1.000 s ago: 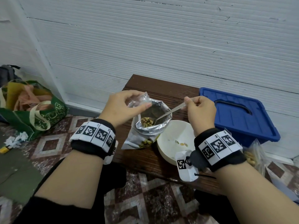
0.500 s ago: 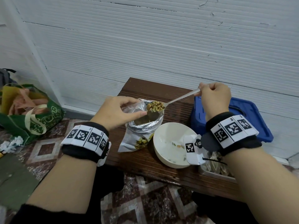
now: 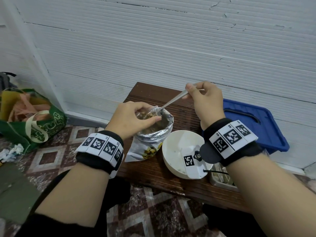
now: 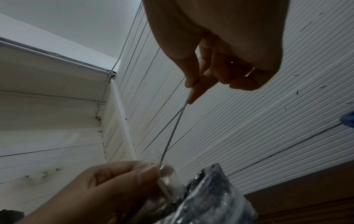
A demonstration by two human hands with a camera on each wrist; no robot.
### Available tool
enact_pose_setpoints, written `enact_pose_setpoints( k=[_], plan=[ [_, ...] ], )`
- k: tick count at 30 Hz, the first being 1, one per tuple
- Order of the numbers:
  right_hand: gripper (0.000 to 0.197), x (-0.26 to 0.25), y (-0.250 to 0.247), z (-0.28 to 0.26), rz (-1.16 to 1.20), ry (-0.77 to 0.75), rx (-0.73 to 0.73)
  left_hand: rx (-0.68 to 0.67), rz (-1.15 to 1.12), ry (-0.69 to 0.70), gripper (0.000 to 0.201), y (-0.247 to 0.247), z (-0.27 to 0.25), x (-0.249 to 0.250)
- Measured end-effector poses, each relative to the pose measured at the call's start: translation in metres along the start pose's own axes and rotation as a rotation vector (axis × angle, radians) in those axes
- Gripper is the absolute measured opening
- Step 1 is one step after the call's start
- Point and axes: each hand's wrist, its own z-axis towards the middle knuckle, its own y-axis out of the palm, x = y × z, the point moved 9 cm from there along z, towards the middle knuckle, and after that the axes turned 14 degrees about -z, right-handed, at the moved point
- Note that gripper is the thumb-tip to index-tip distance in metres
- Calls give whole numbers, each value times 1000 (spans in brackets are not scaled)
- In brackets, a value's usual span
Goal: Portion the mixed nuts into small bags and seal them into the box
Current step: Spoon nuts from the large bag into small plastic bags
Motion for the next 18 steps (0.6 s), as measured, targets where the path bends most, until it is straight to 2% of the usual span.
enact_pose_setpoints(
  k=[2,7,12,15,18],
  plan=[
    [18,-5,-3,-2,33,-25,12,3,-23,4,25,-1,-1,2],
    [20,-18,-11,-4,108,-103,41,-21,-58,-2,47,-1,0,-2],
    [22,-30,-30,-5,198,-198,96,75,-83,-26,35,-18,1,-6],
    [21,-24,-45,-5,194,-181,188,104,-129,-36,32,-26,0,-8],
    [23,-13,-50,-3,152,-139,258,66,-122,-49,37,-24,0,-11]
  ],
)
